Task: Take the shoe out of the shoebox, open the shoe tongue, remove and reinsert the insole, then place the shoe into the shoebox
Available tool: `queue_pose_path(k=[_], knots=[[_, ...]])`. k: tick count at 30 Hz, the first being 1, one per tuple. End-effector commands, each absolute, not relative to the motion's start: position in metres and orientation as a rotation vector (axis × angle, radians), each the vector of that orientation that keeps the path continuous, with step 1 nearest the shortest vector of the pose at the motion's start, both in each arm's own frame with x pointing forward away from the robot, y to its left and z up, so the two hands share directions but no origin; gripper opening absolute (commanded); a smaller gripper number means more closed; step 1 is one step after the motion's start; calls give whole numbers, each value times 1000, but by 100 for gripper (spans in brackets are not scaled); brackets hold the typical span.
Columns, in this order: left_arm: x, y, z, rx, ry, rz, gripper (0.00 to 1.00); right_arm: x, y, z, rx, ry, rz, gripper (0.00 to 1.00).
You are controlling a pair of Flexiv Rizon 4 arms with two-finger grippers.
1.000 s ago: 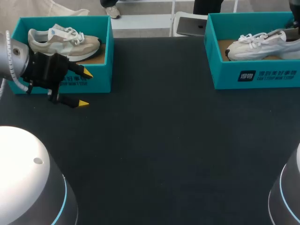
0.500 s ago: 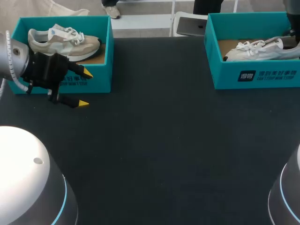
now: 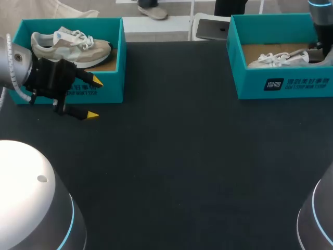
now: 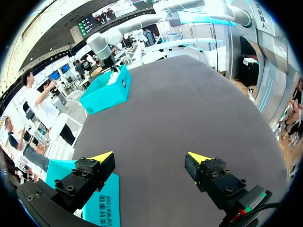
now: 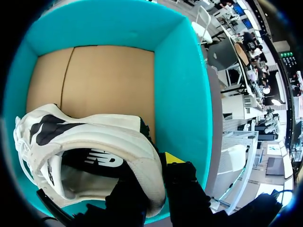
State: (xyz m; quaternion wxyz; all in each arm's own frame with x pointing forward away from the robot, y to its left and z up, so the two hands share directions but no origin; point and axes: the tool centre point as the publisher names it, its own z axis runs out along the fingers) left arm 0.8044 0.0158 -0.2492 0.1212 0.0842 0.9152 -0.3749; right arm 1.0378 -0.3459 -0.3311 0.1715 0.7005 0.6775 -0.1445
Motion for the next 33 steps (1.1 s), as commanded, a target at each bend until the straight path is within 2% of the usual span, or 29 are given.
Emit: queue_pose_path(k=[1,13,14,17,20,22,27,31,33], knots=[[804,16,-249,246,2675,-1091,100,1043,-348,-343,1988,1937,-434,0],[804,16,-249,246,2675,-1091,100,1041,-349,-360,1988,1954,-478,0],[804,16,-249,246,2675,-1091,100,1041,-349,-360,1994,1951,-476,13],[804,16,-249,246,2675,-1091,100,1041,-349,-360,2011,1942,-467,25],[804,16,-249,246,2675,-1091,100,1041,-348,-360,2010,1945,-464,42],[804,16,-249,246,2675,-1091,100,1041,-348,-360,2013,1944,-467,47],[804,16,-249,246,2675,-1091,100,1041,-350,-354,2036,1921,-459,52],[804,16,-249,246,2675,-1091,100,1038,-349,-341,2031,1919,-435,73],[804,16,-249,246,2675,-1091,100,1035,-347,-335,2037,1928,-418,87]])
